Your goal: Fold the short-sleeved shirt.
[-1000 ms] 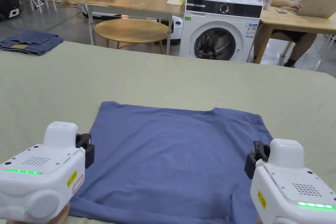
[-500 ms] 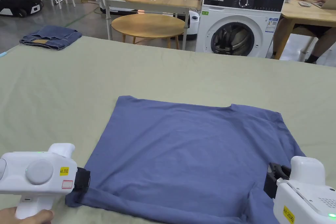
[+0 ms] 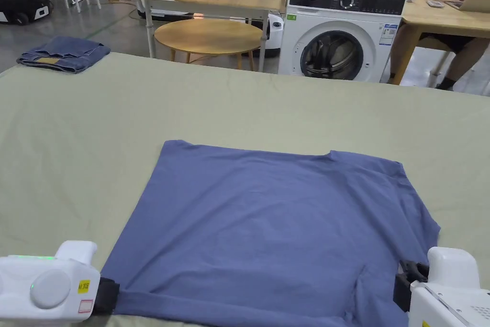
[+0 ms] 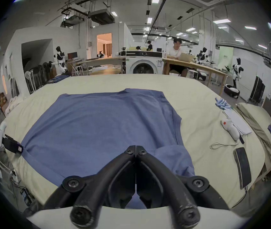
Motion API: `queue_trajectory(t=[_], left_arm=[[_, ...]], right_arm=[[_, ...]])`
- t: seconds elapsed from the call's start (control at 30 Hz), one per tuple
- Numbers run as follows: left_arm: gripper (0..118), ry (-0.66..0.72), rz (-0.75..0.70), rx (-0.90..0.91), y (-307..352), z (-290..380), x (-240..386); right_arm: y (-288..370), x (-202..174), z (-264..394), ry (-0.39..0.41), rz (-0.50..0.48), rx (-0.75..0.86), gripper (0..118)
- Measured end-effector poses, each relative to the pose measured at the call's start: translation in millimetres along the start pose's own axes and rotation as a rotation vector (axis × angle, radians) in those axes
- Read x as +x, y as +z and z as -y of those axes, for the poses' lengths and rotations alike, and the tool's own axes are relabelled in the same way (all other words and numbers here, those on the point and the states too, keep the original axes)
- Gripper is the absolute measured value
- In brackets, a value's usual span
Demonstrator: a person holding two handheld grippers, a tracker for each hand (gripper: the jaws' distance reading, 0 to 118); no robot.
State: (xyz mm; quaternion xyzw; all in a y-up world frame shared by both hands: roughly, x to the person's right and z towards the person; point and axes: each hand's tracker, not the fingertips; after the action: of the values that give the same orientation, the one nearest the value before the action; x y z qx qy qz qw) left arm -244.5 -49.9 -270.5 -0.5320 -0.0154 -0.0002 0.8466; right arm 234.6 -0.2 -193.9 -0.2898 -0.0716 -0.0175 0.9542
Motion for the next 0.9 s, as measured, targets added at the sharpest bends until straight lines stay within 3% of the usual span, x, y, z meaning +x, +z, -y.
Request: queue_trajectory(t=[0.13, 0.2, 0.23, 0.27, 0.3, 0.33, 0.53, 0.63, 0.67, 0.7, 0.73, 0.9], left_arm=[[9, -0.052, 0.038, 0.016, 3, 5, 4], [3, -0.065, 0.037, 0.021, 5, 7, 4], [3, -0.068, 0.043, 0.026, 6, 8, 2], [3, -0.051, 0.054, 0.035, 7, 8, -1], [2, -0.038, 0.067, 0.037, 7, 9, -4], [2, -0.035, 0.077, 0.043, 8, 10, -7], [2, -0.02, 0.105, 0.046, 8, 11, -11], [2, -0.023, 0.103, 0.05, 7, 12, -11], [2, -0.02, 0.105, 0.051, 6, 12, -11], [2, -0.016, 0.108, 0.052, 6, 12, -12], [2, -0.009, 0.114, 0.055, 7, 12, -14], [2, 0.011, 0.133, 0.107, 18, 10, -17]], right_arm=[[-1, 22, 3, 0.007, 0.053, -0.072, 0], [-2, 37, 4, -0.001, 0.072, -0.119, 5], [-2, 47, 7, -0.014, 0.078, -0.138, 22], [-2, 55, 9, -0.02, 0.084, -0.173, 50], [-2, 64, 11, -0.031, 0.074, -0.194, 63], [-1, 72, 15, -0.037, 0.066, -0.187, 63], [-19, 89, 50, 0.026, 0.06, -0.409, 63], [-28, 88, 65, 0.009, 0.006, -0.4, 40], [-24, 85, 64, 0.026, 0.005, -0.368, 15], [-24, 83, 61, 0.035, -0.008, -0.361, 9], [-24, 82, 58, 0.018, -0.059, -0.369, 8], [-9, 84, 42, -0.014, -0.045, -0.313, 6]])
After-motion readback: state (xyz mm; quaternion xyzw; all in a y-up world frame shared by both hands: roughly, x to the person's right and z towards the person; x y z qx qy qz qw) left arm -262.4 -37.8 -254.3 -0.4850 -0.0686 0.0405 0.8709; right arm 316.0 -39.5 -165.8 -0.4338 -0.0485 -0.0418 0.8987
